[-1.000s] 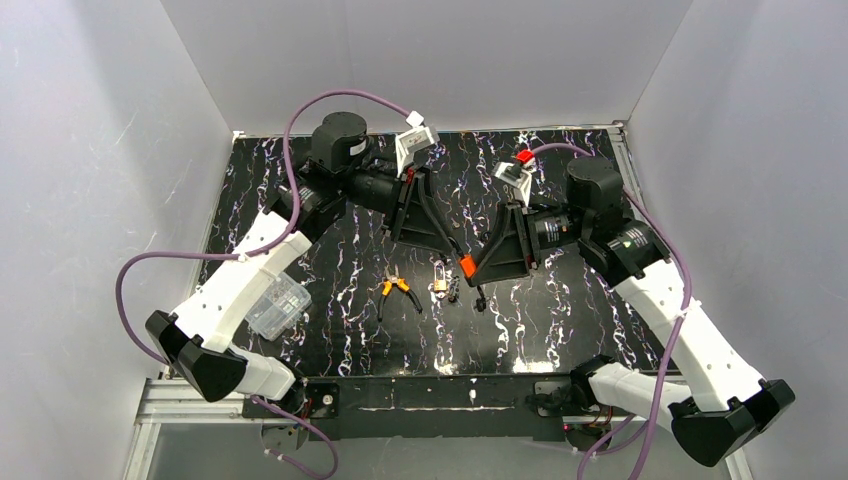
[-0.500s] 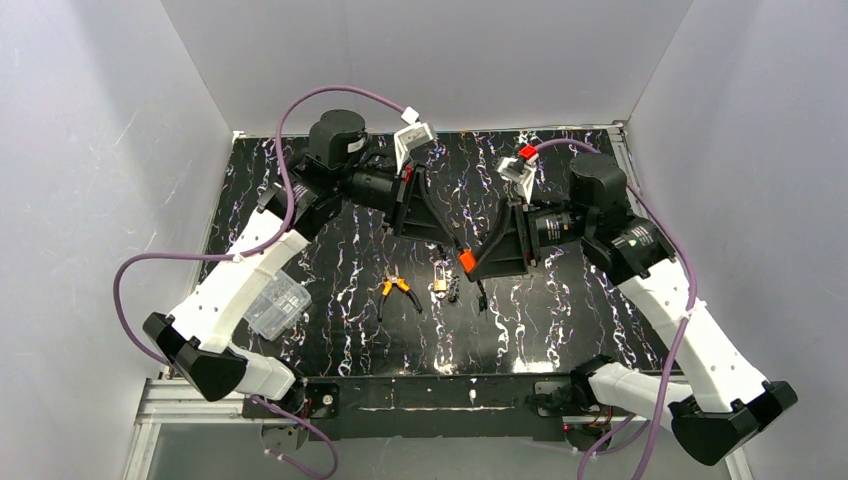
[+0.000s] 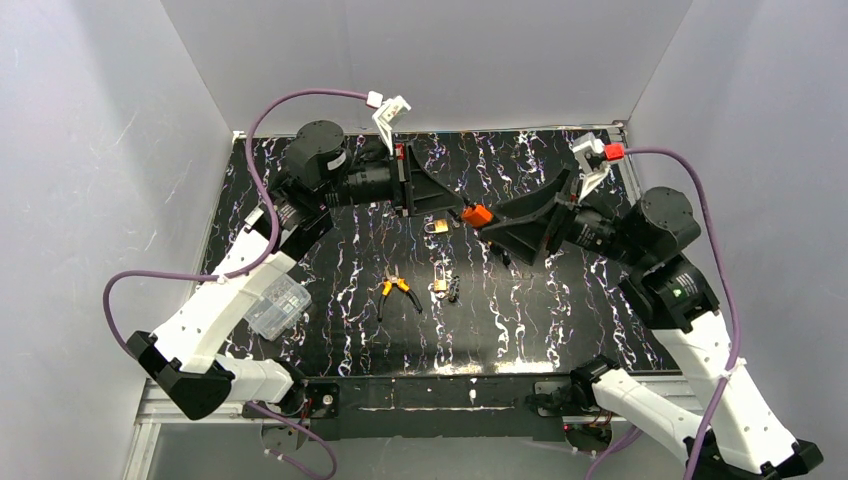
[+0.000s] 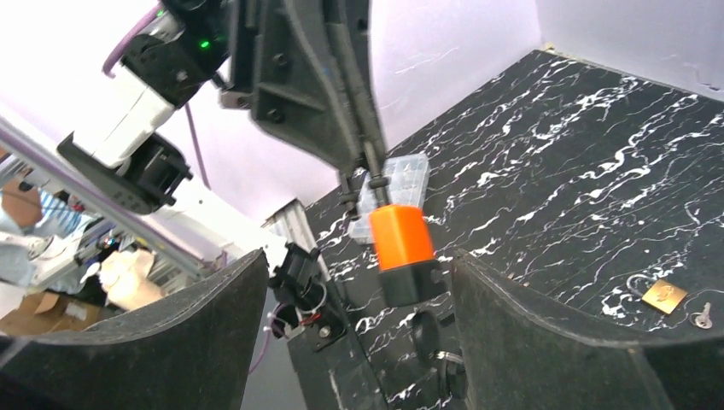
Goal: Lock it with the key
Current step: Lock the lock.
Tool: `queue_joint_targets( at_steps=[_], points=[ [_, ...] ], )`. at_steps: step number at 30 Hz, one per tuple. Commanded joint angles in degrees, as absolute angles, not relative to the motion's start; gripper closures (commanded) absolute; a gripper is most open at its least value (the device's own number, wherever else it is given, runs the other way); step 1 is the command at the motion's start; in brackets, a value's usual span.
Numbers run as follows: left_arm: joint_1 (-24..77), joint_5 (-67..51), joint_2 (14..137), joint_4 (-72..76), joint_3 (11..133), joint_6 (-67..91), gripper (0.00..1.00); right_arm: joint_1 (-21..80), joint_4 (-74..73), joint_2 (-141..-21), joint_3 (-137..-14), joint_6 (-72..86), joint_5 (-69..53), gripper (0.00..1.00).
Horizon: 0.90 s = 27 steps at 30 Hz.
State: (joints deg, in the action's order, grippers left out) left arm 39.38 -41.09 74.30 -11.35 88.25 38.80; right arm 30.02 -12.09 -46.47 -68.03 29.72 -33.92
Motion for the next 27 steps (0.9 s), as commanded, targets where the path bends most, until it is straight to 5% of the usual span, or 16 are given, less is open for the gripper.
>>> queue_joint_targets(
  at_steps=[1,27],
  points=[
    [41.2,-35.0,72.0,-4.6,89.9,42.5,1.0,30.0,-5.3,-48.7,-67.8,29.4,-29.5,0.19],
    [41.9,-25.4,70.0,-1.0,89.6,48.2,1.0,29.9,5.1,-48.0,-64.1,36.2,-30.5,0.35]
  ],
)
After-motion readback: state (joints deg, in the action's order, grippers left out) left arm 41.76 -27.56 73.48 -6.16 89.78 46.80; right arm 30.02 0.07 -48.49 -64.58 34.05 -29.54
